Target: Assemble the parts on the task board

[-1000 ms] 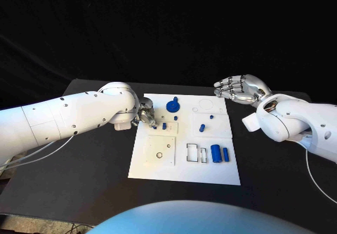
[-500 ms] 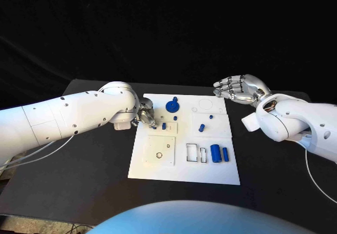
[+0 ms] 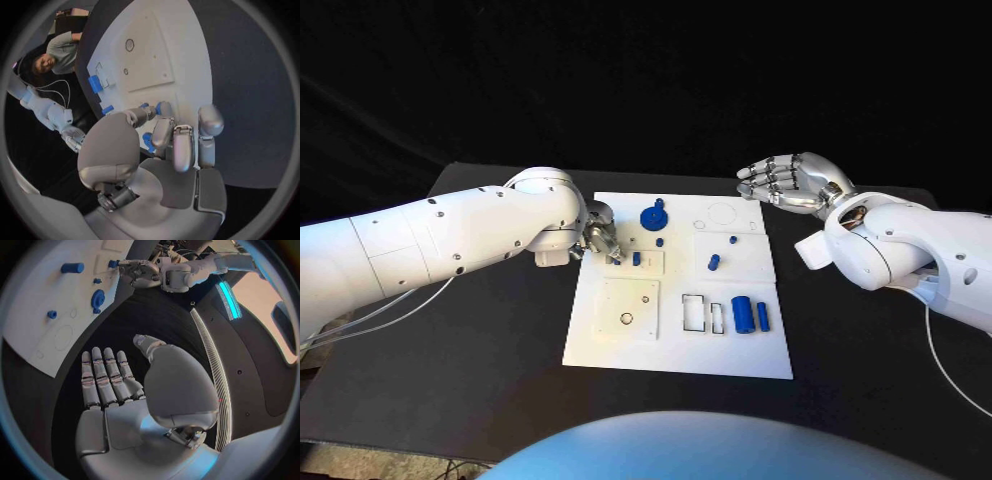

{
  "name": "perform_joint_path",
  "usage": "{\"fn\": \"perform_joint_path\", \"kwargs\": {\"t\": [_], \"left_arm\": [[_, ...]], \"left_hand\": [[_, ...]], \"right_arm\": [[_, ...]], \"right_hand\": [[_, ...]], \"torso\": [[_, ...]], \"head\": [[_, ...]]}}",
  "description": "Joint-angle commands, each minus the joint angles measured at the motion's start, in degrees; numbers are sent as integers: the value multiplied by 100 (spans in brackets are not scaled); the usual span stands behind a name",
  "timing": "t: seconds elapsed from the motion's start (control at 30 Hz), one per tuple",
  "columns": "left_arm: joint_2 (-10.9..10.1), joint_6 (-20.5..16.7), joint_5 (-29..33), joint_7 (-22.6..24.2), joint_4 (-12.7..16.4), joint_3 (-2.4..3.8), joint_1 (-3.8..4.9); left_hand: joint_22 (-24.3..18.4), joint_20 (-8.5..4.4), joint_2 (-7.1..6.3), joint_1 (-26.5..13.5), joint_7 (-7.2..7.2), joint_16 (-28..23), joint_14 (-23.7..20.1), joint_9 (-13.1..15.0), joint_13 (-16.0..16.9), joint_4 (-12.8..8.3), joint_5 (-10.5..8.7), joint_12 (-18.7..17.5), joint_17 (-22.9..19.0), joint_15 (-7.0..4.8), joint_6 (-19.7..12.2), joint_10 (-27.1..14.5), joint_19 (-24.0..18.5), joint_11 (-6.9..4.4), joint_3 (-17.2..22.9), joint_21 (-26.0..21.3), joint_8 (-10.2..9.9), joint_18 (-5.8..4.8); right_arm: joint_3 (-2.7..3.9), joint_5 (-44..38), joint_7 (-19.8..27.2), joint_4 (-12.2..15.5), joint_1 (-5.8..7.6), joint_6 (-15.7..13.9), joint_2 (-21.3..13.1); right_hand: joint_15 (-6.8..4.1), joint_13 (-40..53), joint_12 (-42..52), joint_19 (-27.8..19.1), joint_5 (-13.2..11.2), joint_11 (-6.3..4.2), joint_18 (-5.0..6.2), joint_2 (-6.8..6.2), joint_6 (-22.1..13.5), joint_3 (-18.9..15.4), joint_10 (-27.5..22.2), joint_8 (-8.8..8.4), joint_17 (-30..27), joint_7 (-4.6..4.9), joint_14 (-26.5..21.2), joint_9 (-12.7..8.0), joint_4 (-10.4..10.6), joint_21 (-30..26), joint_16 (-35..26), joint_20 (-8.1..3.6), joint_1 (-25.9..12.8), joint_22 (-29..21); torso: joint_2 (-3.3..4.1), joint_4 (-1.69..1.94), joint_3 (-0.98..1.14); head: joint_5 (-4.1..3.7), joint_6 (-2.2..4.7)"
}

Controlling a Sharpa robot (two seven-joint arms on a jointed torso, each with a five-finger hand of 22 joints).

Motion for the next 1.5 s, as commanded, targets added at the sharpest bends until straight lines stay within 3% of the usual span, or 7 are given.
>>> {"fn": "perform_joint_path", "kwargs": {"t": [0.03, 0.6, 0.87, 1.27, 1.33, 1.4, 1.5], "left_arm": [[39, 58, 61, -20, -34, 0, -2], [73, -22, 65, -57, -121, -2, -4], [64, -87, 64, -74, -130, 3, -4], [-44, -335, 64, -28, -50, 39, -6], [-71, -356, 75, -9, -24, 46, -5], [-100, -394, 101, 8, 5, 59, -5], [-145, -482, 124, 39, 59, 102, -4]], "left_hand": [[9, 2, -10, -78, -21, 19, 521, -19, -8, -108, -91, 8, 1081, -36, -19, 80, 30, -22, 154, -42, -39, 23], [36, -2, -117, -334, -35, 16, 521, -145, -10, 395, -286, 21, 1077, -41, 53, 70, 70, -33, -427, -87, -103, 19], [66, -7, -107, -223, -36, 17, 524, -236, -12, 794, -127, 32, 1087, -43, 112, 72, 99, -35, -1249, -130, -135, 18], [89, -7, 32, -255, -30, -6, 511, -317, -77, 821, 137, -15, 1025, -40, 121, 46, 105, -30, -2023, -189, -175, 22], [91, -5, 50, -261, -30, -8, 510, -325, -84, 822, 241, -19, 1020, -38, 118, 41, 103, -29, -2136, -204, -174, 23], [98, -2, 68, -281, -26, -10, 508, -332, -88, 818, 571, -18, 1014, -36, 114, 41, 100, -27, -2270, -225, -165, 24], [110, -12, 26, -295, -32, -14, 506, -321, -103, 813, 1499, -28, 1005, -40, 93, 35, 96, -35, -2386, -261, -131, 28]], "right_arm": [[1, -36, 55, 13, -2, 56, 1], [1, -37, 61, 13, -2, 52, -14], [1, -33, 66, 7, -2, 66, -15], [1, -30, 53, 7, -2, 119, -28], [1, -30, 52, 5, -2, 134, -28], [1, -30, 51, 4, -2, 146, -27], [1, -29, 53, 1, -3, 153, -24]], "right_hand": [[17, -7, 21, 17, 32, 11, -43, 1, -16, 8, 20, 21, -8, 564, 13, -7, 29, 3, -12, 3, -61, -5], [17, -8, 23, 16, 36, 10, -42, -2, -15, 4, 22, 26, -15, 564, 16, -11, 35, 2, -13, 3, -71, -20], [17, -8, 23, 15, 30, 11, -42, -1, -14, 1, 22, 27, -17, 564, 16, -11, 41, 2, -13, 3, -80, -23], [17, -8, 23, 15, 30, 11, -42, -1, -14, 1, 22, 27, -17, 564, 16, -11, 41, 2, -13, 3, -80, -23], [17, -8, 24, 9, 25, 11, -42, 0, -15, -4, 22, 28, -19, 565, 17, -13, 52, 1, -13, 3, -93, -31], [17, -8, 24, 7, 24, 12, -42, 0, -16, -5, 22, 28, -20, 565, 17, -14, 53, 1, -13, 3, -95, -32], [17, -8, 24, 7, 24, 12, -42, 0, -16, -5, 22, 28, -20, 565, 17, -14, 53, 1, -13, 3, -95, -32]], "torso": [[4, -4, -9], [-5, -2, -8], [-5, -4, -11], [-2, -1, -9], [-3, -3, -11], [-6, -3, -10], [-7, -2, -8]], "head": [[-1, 1], [-19, 1], [-22, 1], [-33, 1], [-32, 1], [-32, 1], [-33, 1]]}}
